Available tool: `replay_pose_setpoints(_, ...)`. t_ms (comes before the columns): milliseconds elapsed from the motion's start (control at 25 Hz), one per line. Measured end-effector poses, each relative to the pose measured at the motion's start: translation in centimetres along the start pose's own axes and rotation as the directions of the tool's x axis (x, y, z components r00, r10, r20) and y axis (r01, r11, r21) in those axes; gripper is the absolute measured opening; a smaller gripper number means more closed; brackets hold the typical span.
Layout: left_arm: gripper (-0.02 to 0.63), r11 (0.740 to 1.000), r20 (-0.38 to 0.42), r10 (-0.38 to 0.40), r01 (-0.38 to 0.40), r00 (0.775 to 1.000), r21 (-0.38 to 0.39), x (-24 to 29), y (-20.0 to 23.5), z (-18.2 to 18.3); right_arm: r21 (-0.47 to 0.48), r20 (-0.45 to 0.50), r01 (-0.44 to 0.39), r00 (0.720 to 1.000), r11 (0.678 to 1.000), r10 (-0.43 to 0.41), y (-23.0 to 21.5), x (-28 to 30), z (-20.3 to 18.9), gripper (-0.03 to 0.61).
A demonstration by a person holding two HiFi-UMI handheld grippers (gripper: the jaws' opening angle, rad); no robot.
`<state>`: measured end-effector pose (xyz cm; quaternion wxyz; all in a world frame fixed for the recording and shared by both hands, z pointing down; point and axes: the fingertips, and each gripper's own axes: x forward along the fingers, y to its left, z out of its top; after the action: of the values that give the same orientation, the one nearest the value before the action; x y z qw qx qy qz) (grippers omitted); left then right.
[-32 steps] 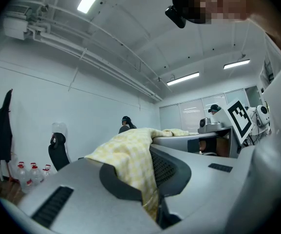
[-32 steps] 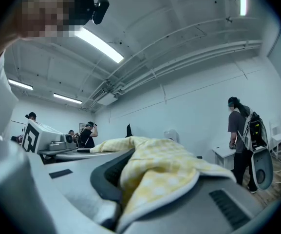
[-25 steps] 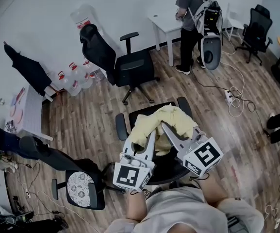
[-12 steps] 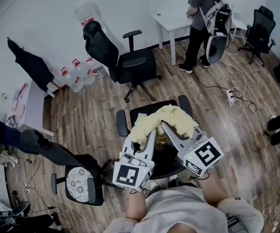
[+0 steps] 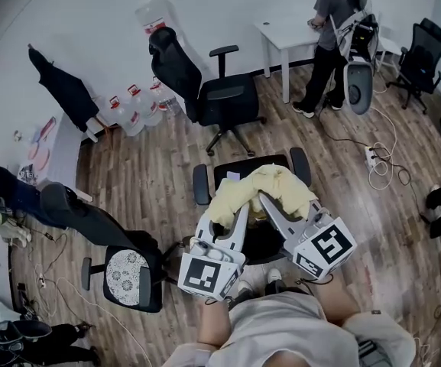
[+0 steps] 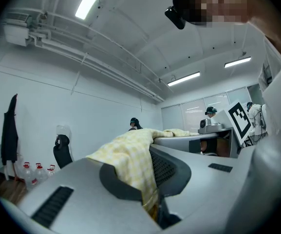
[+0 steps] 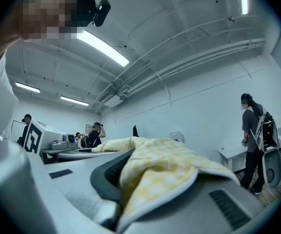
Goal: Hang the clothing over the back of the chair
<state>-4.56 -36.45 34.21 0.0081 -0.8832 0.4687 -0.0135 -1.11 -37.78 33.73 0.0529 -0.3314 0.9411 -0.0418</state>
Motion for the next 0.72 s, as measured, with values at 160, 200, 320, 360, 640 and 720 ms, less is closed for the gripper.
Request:
replay_pose_setpoints(160, 0.031, 1.000, 0.001, 0.010, -0.010, 1.000, 0.006, -1.3, -0.5, 0.6, -0.012, 0.002, -0.023, 1.000, 1.000, 0.023, 1.3, -0.5, 0.6, 0.038)
replay_pose_setpoints(200, 0.031, 1.000, 0.003, 0.009, -0.009, 1.000, 0.008, -1.7, -0.6, 0.7, -0.009, 0.004, -0.021, 1.000, 1.000, 0.021, 1.7, -0.7, 0.5, 0.038)
replay_pose_setpoints(320, 0.031, 1.000, 0.007, -0.005, 0.005, 1.000, 0.011, -3.0, -0.8, 0.7, -0.014, 0.006, -0.012, 1.000, 1.000, 0.012, 2.9, -1.0, 0.4, 0.038)
replay_pose_setpoints(360, 0.031, 1.000, 0.009, -0.012, 0.012, 1.000, 0.011, -3.5, -0.8, 0.7, -0.018, 0.008, -0.007, 1.000, 1.000, 0.008, 3.4, -1.0, 0.4, 0.038)
replay_pose_setpoints(640, 0.031, 0.998, 0.028, -0.069, 0.069, 0.997, 0.004, -6.7, -1.1, 0.8, -0.035, 0.013, 0.048, 0.999, 0.998, -0.047, 6.7, -1.6, 0.5, 0.038)
replay_pose_setpoints(720, 0.031, 0.996, 0.032, -0.085, 0.085, 0.996, 0.000, -7.6, -1.4, 0.7, -0.038, 0.012, 0.065, 0.998, 0.997, -0.065, 7.5, -2.0, 0.3, 0.038)
